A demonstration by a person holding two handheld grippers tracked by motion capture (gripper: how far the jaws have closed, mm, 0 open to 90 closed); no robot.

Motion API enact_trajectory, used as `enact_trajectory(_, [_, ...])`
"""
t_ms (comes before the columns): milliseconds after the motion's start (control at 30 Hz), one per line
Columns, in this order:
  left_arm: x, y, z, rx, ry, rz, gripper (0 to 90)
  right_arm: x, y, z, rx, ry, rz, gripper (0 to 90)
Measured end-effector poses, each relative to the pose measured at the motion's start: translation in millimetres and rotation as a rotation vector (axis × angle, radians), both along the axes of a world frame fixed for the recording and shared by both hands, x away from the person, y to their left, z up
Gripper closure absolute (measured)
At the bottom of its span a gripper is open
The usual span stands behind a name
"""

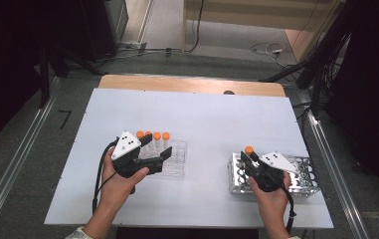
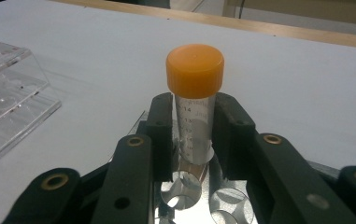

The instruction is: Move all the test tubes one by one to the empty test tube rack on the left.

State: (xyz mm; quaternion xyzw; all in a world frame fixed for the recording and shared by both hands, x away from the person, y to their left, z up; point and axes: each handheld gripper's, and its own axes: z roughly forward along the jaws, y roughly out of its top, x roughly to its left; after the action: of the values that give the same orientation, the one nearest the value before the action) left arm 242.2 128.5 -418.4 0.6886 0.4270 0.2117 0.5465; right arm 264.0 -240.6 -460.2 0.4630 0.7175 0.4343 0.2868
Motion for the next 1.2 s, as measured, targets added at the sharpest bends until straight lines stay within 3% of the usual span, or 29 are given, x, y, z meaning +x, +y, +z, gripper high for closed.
enact_trajectory(300, [-0.2, -0.2, 0.0, 0.004, -0.002, -0.003, 22.9, -1.6, -2.3, 4.6, 0.002, -0.024, -0.012, 71.2])
enact_trajectory(1200, [-0.7, -5.0, 0.7, 0.021, -0.008, 0.002, 15.3, -15.0, -6.1, 44.9, 0.006, -0.129, 0.003, 71.2])
